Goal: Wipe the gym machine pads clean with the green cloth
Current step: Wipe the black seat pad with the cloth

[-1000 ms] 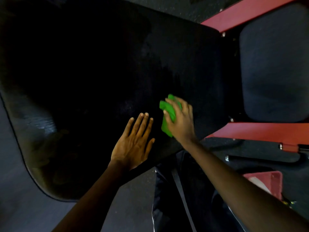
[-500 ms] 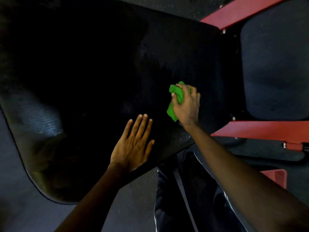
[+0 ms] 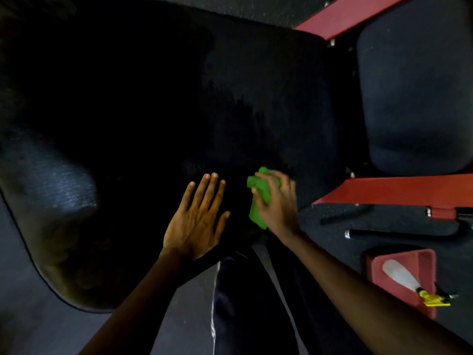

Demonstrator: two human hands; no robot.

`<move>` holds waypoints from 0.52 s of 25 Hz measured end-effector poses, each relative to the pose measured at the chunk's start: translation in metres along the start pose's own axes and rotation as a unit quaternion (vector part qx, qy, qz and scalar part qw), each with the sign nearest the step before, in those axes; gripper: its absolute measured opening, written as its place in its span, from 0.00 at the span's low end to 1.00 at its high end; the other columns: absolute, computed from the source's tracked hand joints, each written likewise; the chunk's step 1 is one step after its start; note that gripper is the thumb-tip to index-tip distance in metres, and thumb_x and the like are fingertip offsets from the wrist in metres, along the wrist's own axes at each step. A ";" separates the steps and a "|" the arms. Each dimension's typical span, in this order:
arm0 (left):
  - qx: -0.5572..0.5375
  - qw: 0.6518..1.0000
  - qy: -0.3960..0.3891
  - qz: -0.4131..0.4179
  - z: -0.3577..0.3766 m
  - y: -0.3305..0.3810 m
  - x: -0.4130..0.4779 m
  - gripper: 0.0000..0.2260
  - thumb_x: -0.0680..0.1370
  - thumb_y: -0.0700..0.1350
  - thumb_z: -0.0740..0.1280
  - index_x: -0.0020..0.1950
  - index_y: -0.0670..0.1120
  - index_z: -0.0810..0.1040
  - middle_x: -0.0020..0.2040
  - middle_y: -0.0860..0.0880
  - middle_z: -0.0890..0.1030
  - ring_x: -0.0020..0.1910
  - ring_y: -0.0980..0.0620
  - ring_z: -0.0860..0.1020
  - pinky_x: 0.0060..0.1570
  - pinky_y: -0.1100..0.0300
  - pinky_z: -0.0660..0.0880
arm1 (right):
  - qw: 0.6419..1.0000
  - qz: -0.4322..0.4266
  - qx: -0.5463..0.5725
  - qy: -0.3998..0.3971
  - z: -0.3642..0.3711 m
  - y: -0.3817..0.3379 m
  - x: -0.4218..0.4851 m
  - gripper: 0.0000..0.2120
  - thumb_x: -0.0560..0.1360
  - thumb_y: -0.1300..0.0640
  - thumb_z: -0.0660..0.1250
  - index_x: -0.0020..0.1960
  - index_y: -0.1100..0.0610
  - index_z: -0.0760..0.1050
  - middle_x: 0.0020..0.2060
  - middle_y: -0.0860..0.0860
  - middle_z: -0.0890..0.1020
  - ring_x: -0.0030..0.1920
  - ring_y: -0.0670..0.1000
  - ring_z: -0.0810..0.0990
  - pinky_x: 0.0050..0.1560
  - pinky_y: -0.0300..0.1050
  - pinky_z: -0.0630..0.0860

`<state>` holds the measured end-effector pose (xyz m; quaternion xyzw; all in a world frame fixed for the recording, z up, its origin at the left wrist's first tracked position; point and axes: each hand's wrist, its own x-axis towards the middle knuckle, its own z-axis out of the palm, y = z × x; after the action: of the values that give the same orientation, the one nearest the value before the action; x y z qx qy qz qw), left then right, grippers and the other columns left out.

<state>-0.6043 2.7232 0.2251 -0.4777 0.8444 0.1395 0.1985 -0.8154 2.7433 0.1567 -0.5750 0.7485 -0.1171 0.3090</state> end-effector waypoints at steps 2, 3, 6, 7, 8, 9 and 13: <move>-0.003 1.000 0.004 0.000 -0.001 0.000 0.001 0.31 0.84 0.58 0.47 0.81 0.41 0.52 0.81 0.41 0.51 0.81 0.44 0.48 0.79 0.45 0.46 | 0.997 0.077 0.009 0.027 -0.004 -0.003 0.039 0.19 0.76 0.49 0.68 0.66 0.46 0.75 0.64 0.51 0.73 0.59 0.57 0.73 0.59 0.54 0.74; -0.006 1.000 0.005 0.002 -0.001 0.000 0.000 0.31 0.83 0.58 0.48 0.81 0.41 0.52 0.81 0.41 0.51 0.81 0.44 0.48 0.79 0.45 0.46 | 0.994 0.105 0.010 0.035 -0.005 -0.004 0.053 0.18 0.76 0.49 0.68 0.66 0.47 0.75 0.63 0.52 0.74 0.59 0.58 0.73 0.58 0.53 0.73; 0.002 1.000 0.001 0.006 0.000 0.001 0.002 0.31 0.83 0.58 0.49 0.81 0.41 0.52 0.82 0.41 0.50 0.81 0.44 0.47 0.79 0.45 0.44 | 0.990 0.134 0.010 0.051 -0.005 -0.010 0.057 0.19 0.77 0.48 0.68 0.67 0.48 0.75 0.63 0.53 0.74 0.60 0.57 0.72 0.59 0.53 0.72; 0.002 1.000 -0.003 0.005 0.000 0.001 0.001 0.31 0.83 0.58 0.50 0.81 0.41 0.51 0.82 0.41 0.50 0.81 0.44 0.46 0.79 0.45 0.43 | 0.989 0.138 0.018 0.053 -0.004 -0.013 0.046 0.19 0.77 0.48 0.68 0.67 0.48 0.74 0.64 0.52 0.74 0.60 0.57 0.72 0.59 0.52 0.71; 0.004 1.000 -0.005 0.004 0.001 -0.001 0.001 0.31 0.83 0.57 0.50 0.81 0.41 0.51 0.82 0.41 0.50 0.81 0.44 0.46 0.79 0.45 0.44 | 0.989 0.135 0.023 0.051 -0.001 -0.017 0.030 0.19 0.77 0.48 0.68 0.67 0.47 0.74 0.64 0.52 0.73 0.61 0.56 0.72 0.60 0.50 0.70; 0.007 1.000 -0.002 0.007 0.003 -0.002 0.000 0.31 0.83 0.57 0.50 0.82 0.41 0.51 0.82 0.41 0.50 0.81 0.44 0.46 0.79 0.45 0.44 | 0.990 0.131 0.024 0.047 0.002 -0.020 0.012 0.19 0.78 0.48 0.67 0.68 0.47 0.74 0.65 0.51 0.73 0.61 0.55 0.72 0.60 0.49 0.69; -0.018 1.000 0.003 0.013 0.000 -0.002 0.000 0.31 0.82 0.56 0.55 0.81 0.40 0.54 0.81 0.40 0.53 0.81 0.43 0.51 0.78 0.44 0.49 | 0.988 0.147 0.016 0.042 0.010 -0.025 -0.031 0.20 0.77 0.48 0.68 0.68 0.46 0.74 0.66 0.51 0.73 0.60 0.55 0.72 0.59 0.51 0.71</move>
<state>-0.6030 2.7221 0.2249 -0.4710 0.8483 0.1554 0.1857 -0.7846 2.7660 0.1722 -0.4478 0.8354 -0.1069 0.3002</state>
